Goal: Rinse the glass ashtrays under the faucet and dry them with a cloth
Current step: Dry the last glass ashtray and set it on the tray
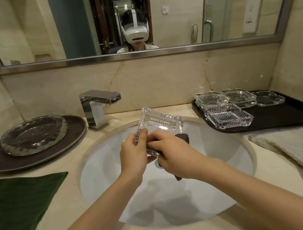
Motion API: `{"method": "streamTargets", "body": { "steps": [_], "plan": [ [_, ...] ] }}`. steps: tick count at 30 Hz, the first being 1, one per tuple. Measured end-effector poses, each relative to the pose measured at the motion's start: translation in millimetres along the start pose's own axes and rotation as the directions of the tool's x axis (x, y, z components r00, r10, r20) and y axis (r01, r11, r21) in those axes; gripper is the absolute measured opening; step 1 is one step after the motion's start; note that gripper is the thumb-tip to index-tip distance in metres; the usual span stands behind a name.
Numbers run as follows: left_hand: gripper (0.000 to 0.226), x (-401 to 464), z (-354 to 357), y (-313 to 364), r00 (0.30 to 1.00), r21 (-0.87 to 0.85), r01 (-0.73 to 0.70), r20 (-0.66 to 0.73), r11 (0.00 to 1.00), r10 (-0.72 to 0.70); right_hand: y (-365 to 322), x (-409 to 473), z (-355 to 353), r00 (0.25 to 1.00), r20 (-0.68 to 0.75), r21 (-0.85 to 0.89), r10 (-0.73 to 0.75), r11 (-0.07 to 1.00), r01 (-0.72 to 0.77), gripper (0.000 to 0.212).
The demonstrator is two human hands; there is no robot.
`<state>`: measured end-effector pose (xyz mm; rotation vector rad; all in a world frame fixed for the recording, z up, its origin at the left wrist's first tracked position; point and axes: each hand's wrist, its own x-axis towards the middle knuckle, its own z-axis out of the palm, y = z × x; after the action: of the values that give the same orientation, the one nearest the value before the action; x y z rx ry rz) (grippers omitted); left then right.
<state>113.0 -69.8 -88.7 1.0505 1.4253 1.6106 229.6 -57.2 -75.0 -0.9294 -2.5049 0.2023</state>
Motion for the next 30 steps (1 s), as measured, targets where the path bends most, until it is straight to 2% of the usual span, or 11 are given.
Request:
{"method": "streamTargets", "body": {
  "steps": [2,4,8,12,15,20,22,25,27,28,30],
  "plan": [
    [0.023,0,-1,1,1.000,0.006,-0.001,0.009,1.000,0.001,9,0,-3,0.996,0.008,-0.223,-0.084,0.971,0.084,0.038],
    [0.021,-2,0,5,0.999,0.031,-0.032,0.018,0.999,0.032,18,1,-8,0.993,-0.072,-0.369,-0.096,0.927,0.063,0.040],
    [0.011,-6,3,7,0.997,0.065,-0.080,0.008,0.995,0.080,13,-3,-1,0.974,-0.222,-0.392,-0.053,0.919,-0.039,0.033],
    [0.018,-5,-3,3,0.995,0.118,-0.082,-0.038,0.990,0.087,10,-14,16,0.992,-0.092,-0.274,-0.088,0.960,0.060,0.024],
    [0.016,-5,0,6,0.996,0.100,-0.081,-0.030,0.992,0.085,21,-8,5,0.991,-0.056,-0.438,-0.125,0.895,0.088,0.019],
    [0.011,-7,2,10,0.990,0.160,-0.144,0.024,0.976,0.142,20,-8,-10,0.988,-0.135,-0.656,-0.073,0.754,-0.034,0.013],
    [0.014,-9,0,7,0.986,0.216,-0.166,0.032,0.962,0.163,14,-13,-3,0.997,-0.048,-0.574,-0.062,0.818,0.023,0.020],
    [0.013,-12,1,7,0.988,0.238,-0.156,0.043,0.959,0.150,18,-19,-4,0.995,0.100,-0.297,-0.002,0.954,0.032,0.031],
    [0.010,-14,3,12,0.990,0.210,-0.140,0.041,0.968,0.135,21,-23,-13,0.998,-0.051,-0.081,0.029,0.996,-0.033,0.032],
    [0.012,-14,3,15,0.992,0.178,-0.129,0.031,0.975,0.125,22,-24,-18,0.976,-0.211,0.026,0.058,0.998,-0.054,0.031],
    [0.019,-14,3,22,0.997,0.092,-0.078,-0.001,0.993,0.079,28,-30,-27,0.849,-0.514,0.126,0.121,0.990,-0.065,0.026]
  ]
}}
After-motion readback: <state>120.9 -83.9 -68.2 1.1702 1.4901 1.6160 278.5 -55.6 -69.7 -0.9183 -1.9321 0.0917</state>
